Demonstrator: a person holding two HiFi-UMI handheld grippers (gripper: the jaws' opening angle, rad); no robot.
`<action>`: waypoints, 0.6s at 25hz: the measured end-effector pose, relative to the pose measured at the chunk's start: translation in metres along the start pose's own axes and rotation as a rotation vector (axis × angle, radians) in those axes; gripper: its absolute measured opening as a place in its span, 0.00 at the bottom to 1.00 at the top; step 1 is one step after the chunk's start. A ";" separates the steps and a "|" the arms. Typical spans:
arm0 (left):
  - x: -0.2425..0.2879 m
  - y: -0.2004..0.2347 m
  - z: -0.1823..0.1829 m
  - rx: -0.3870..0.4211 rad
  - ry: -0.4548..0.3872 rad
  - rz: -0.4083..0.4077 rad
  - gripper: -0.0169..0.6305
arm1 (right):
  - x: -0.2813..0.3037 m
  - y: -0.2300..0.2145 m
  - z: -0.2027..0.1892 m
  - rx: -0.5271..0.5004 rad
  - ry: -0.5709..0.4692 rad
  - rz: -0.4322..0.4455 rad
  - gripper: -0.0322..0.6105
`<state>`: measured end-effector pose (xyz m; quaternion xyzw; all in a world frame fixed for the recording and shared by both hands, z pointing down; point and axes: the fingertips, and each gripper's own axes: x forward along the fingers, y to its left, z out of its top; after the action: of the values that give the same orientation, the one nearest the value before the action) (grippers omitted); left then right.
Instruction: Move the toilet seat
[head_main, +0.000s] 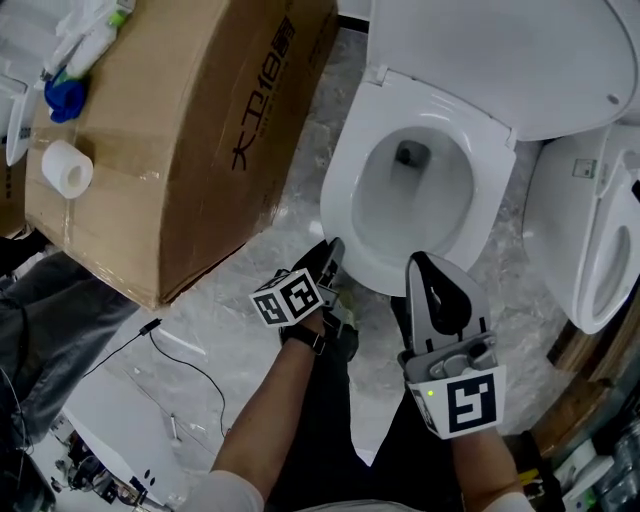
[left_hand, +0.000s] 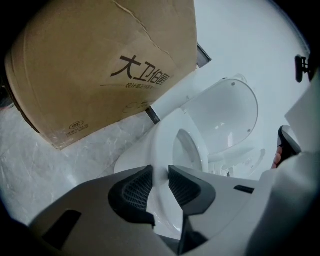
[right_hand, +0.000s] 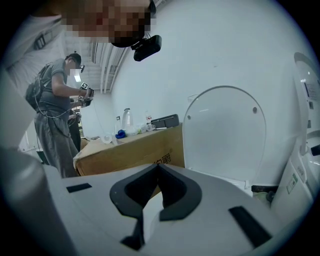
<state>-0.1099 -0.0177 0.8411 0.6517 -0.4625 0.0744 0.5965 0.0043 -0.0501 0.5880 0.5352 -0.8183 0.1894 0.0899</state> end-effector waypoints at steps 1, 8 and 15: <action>-0.004 -0.004 0.001 0.000 -0.001 -0.002 0.19 | -0.003 0.000 0.004 0.003 0.000 -0.005 0.07; -0.036 -0.045 0.018 0.014 0.009 -0.034 0.19 | -0.029 0.002 0.043 0.007 -0.013 -0.045 0.07; -0.074 -0.115 0.051 0.060 0.004 -0.088 0.19 | -0.058 0.000 0.111 0.004 -0.059 -0.070 0.07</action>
<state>-0.0950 -0.0394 0.6975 0.6887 -0.4298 0.0633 0.5805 0.0344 -0.0468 0.4667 0.5692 -0.8009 0.1717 0.0713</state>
